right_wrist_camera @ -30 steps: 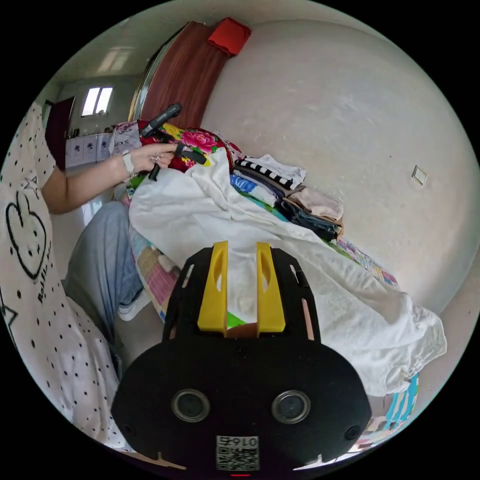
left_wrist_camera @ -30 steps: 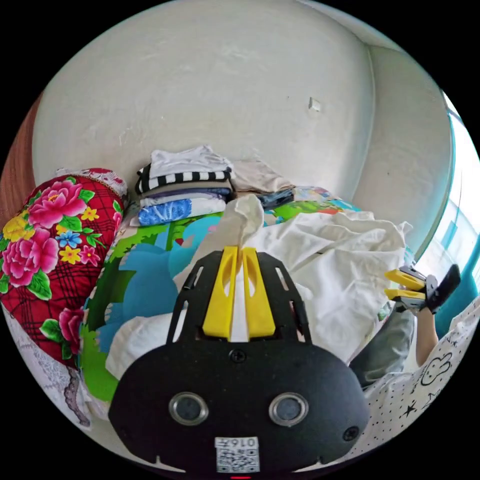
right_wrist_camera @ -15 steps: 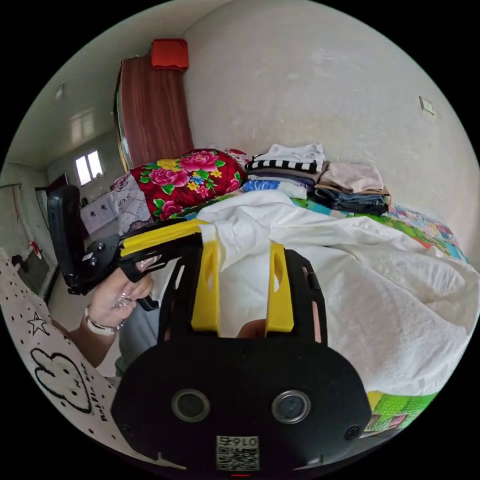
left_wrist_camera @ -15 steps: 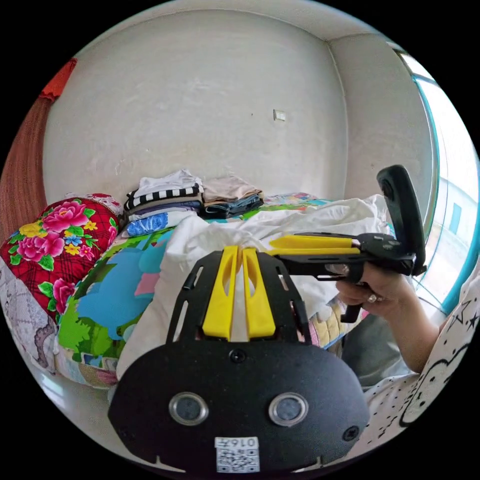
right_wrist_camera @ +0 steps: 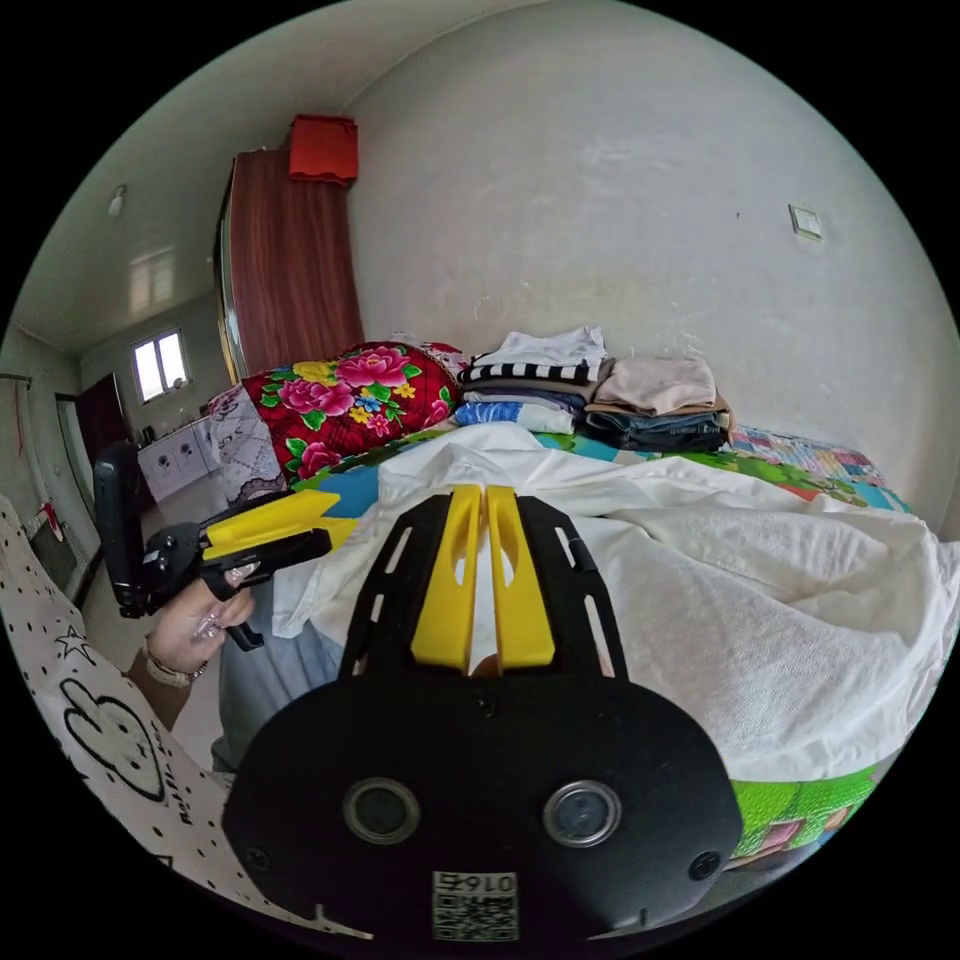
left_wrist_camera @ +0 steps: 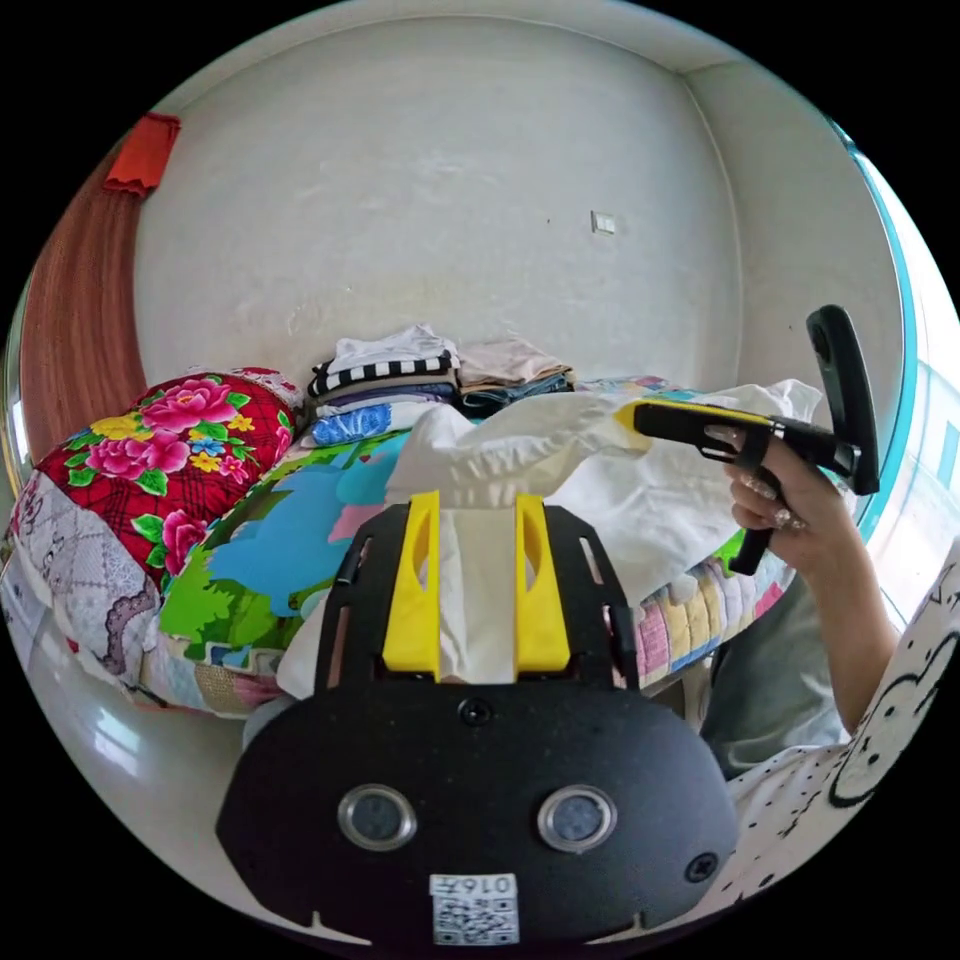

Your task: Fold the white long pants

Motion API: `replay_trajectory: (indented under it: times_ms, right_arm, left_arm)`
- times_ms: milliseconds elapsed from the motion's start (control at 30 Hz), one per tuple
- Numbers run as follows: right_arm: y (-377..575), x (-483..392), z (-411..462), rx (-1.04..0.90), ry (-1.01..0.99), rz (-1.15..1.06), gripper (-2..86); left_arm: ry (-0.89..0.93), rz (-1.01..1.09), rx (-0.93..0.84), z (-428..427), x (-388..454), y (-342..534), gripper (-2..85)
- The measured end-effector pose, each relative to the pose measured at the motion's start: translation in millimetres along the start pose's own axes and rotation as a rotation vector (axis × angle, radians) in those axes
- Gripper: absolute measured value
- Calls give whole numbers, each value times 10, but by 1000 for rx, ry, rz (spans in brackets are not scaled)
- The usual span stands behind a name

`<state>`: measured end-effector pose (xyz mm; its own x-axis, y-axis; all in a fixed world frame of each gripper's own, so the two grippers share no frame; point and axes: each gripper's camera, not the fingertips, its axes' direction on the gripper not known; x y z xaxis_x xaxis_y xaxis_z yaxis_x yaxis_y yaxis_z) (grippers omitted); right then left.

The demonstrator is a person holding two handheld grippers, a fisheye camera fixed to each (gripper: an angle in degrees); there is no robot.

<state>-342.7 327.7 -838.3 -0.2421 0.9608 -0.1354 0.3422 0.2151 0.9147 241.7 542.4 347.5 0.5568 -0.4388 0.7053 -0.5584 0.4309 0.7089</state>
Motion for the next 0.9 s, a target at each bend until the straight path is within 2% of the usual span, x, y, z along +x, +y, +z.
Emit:
replay_trajectory:
  times_ms: [133, 200, 267, 433, 533, 600, 700, 833, 900]
  right_arm:
    - [-124, -3, -89, 13, -28, -2, 1]
    - [-177, -40, -144, 28, -21, -21, 1]
    - [-246, -58, -283, 72, -19, -45, 0]
    - [-408, 28, -701, 182, -26, -76, 0]
    - [-517, 117, -989, 255, 59, -98, 0]
    - [-606, 191, -1162, 291, 84, -115, -1]
    - [-776, 302, -1424, 345, 107, -156, -1]
    - [-1084, 337, -1574, 360, 186, -254, -1]
    - [-1246, 312, -1546, 332, 291, -321, -1]
  left_arm:
    - [-9, 7, -21, 75, 27, -24, 109]
    - [-160, 23, -5, 169, 28, -65, 105]
    - [-218, 21, -15, 278, -10, -123, 111]
    - [-133, 134, -70, 555, 19, -348, 123]
    - [-99, 236, -153, 729, 194, -419, 132]
    - [-182, 292, -99, 748, 323, -397, 130]
    - [-353, 238, 33, 717, 320, -426, 133]
    - [-343, 259, 94, 802, 231, -561, 100]
    - [-264, 293, 115, 828, 111, -654, 28]
